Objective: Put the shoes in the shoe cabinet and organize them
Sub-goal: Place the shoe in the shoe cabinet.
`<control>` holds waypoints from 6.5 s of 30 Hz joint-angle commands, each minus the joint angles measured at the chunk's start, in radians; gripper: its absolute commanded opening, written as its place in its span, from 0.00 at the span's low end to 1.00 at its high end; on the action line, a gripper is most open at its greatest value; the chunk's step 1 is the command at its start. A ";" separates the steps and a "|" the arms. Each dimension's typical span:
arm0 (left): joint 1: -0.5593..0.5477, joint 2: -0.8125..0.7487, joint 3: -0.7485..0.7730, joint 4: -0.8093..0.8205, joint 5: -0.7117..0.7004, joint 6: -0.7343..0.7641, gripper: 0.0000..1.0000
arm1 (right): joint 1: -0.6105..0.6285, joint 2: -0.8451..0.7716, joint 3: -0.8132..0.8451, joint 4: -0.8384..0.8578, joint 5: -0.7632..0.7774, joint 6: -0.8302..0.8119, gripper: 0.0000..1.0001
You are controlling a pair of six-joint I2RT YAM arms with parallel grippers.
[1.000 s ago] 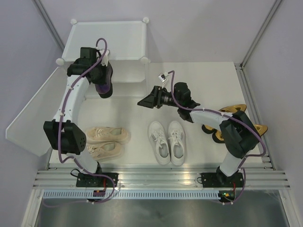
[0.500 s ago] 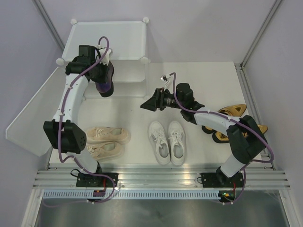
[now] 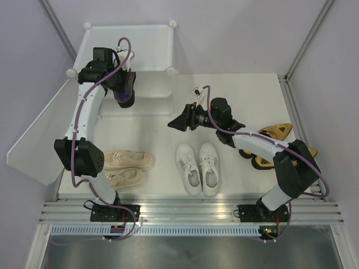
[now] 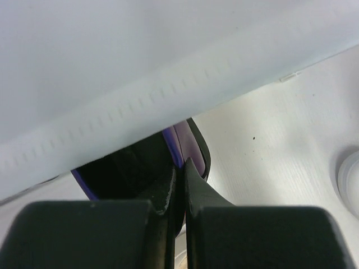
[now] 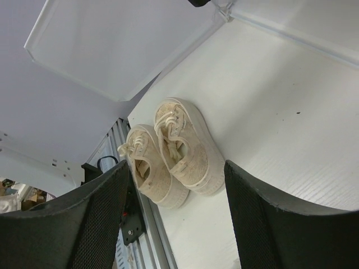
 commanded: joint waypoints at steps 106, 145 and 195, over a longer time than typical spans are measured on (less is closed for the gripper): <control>0.018 -0.270 -0.629 0.751 -0.285 -0.367 0.69 | -0.004 -0.114 -0.044 -0.040 0.062 -0.122 0.75; 0.045 -0.172 -0.750 0.966 -0.206 -0.462 0.84 | -0.004 -0.079 -0.033 -0.055 0.068 -0.145 0.76; 0.110 -0.083 -0.708 1.124 -0.242 -0.347 0.02 | -0.004 -0.016 -0.001 -0.095 0.080 -0.176 0.76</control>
